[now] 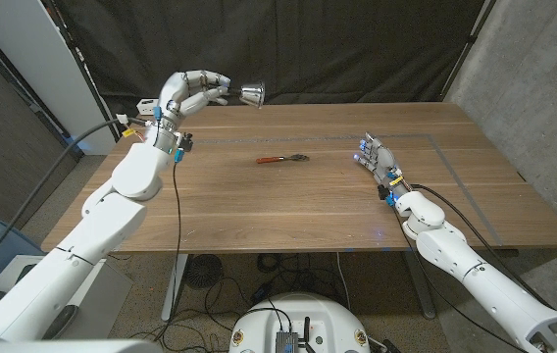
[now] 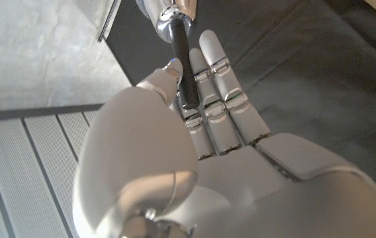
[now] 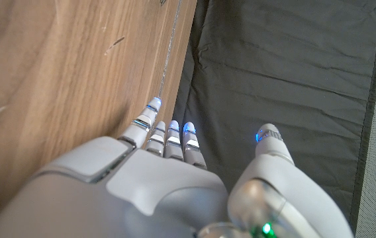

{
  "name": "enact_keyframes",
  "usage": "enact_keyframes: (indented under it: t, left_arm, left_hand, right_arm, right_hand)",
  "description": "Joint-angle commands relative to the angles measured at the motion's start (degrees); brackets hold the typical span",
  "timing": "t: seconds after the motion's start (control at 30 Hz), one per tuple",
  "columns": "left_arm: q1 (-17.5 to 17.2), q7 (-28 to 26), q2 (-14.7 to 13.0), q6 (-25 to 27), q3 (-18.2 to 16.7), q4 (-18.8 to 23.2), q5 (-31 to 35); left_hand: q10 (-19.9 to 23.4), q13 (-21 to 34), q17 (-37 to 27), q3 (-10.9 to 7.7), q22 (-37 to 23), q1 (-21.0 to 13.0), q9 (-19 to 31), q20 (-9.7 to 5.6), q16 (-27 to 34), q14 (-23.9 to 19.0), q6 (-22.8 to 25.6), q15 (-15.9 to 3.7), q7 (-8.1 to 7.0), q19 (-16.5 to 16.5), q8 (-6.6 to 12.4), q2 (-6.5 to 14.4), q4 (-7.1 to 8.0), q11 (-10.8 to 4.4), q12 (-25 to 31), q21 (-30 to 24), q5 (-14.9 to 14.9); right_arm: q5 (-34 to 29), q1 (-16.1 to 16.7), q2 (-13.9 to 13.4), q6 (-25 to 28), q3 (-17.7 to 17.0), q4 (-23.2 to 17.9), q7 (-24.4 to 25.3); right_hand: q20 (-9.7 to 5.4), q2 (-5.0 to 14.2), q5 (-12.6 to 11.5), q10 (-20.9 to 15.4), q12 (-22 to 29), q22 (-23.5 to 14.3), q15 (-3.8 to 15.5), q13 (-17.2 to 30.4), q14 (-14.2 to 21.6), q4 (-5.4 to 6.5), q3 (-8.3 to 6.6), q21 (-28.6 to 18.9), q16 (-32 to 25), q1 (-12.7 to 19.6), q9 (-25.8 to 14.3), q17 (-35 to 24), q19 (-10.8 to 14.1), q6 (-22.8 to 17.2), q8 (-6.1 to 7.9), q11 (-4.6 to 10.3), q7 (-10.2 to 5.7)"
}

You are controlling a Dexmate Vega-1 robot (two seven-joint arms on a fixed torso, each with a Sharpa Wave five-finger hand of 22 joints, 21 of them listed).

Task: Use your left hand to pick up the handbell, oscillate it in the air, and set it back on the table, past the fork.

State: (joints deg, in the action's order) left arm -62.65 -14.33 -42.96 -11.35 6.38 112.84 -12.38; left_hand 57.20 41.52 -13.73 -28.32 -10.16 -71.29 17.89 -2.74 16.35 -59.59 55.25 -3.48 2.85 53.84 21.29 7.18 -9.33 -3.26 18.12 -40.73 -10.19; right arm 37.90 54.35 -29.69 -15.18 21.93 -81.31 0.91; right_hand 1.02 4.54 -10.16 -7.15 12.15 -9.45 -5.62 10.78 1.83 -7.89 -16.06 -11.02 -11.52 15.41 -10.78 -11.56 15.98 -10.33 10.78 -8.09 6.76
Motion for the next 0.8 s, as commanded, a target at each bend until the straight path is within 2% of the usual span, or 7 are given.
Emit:
enact_keyframes:
  t: [0.03, 0.8]
  left_arm:
    - [-2.22, -4.99, -6.70, 14.73, -0.60, 7.11, 12.91]
    - [0.99, 1.90, -12.60, 21.69, 2.97, 9.37, 18.71]
  left_hand:
    - [0.58, 0.17, -0.15, -0.44, -0.08, -0.82, 0.13, -0.03, 0.23, -6.19, 0.04, -5.76, 0.45, 0.21, 0.10, 0.38, 0.03, 0.12, 0.20, -0.51, -0.41]
    - [0.74, 0.18, -0.13, -0.54, -0.08, -0.81, 0.28, 0.25, 0.18, -6.08, 0.30, -5.72, 0.45, -0.20, 0.00, 0.28, -0.01, 0.21, -0.24, -0.82, -0.50]
  right_arm:
    - [-0.23, -1.24, 0.69, 0.09, 0.67, 1.22, -0.75]
    - [0.06, -0.14, 0.37, 0.27, 0.17, 0.27, 0.20]
  right_hand:
    - [0.20, 0.22, -0.05, -0.21, -0.03, -0.29, 0.02, 0.27, 0.13, -0.09, 0.28, 0.04, 0.02, 0.65, -0.22, -0.21, 0.55, -0.23, 0.20, -0.40, 0.10]
    - [0.24, 0.22, -0.05, -0.26, -0.02, -0.29, -0.03, 0.27, 0.18, -0.10, 0.35, 0.04, 0.01, 0.69, -0.22, -0.21, 0.59, -0.28, 0.22, -0.51, 0.15]
